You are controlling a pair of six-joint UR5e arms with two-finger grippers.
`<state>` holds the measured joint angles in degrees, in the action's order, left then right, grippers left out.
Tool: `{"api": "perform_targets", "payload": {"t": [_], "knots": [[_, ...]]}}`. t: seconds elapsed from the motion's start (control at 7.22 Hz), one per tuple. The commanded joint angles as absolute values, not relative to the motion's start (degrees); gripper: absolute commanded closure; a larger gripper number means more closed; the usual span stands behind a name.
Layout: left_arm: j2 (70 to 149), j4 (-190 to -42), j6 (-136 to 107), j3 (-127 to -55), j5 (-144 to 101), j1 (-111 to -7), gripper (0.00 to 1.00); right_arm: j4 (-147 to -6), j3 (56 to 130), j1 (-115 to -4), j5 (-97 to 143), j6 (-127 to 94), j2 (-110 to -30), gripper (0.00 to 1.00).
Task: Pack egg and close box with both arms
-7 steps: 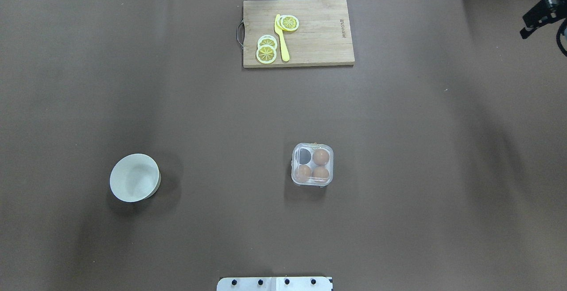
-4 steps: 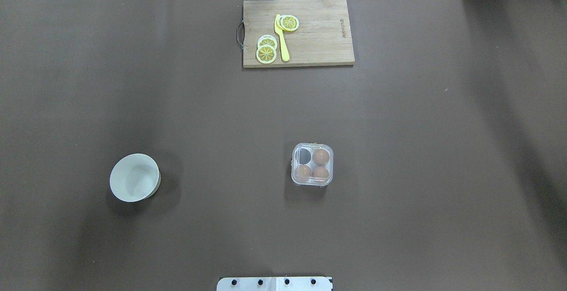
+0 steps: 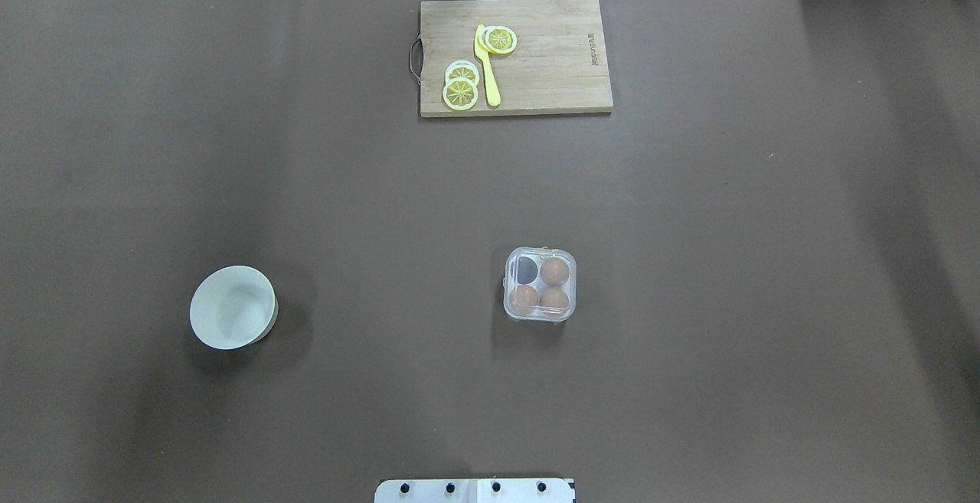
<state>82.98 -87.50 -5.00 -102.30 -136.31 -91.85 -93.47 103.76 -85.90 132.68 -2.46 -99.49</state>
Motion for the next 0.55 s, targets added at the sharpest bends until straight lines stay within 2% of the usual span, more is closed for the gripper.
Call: {"api": "perform_targets", "payload": {"t": [0.0, 0.42], "knots": [[83.3, -87.7, -5.0, -102.9, -136.7, -91.8, 0.02, -93.1, 104.2, -85.9, 132.6, -2.6, -99.8, 0.0], [83.8, -89.4, -4.6, -102.6, -138.3, -91.8, 0.02, -93.1, 104.8, -85.9, 132.7, -2.6, -99.6, 0.0]]}}
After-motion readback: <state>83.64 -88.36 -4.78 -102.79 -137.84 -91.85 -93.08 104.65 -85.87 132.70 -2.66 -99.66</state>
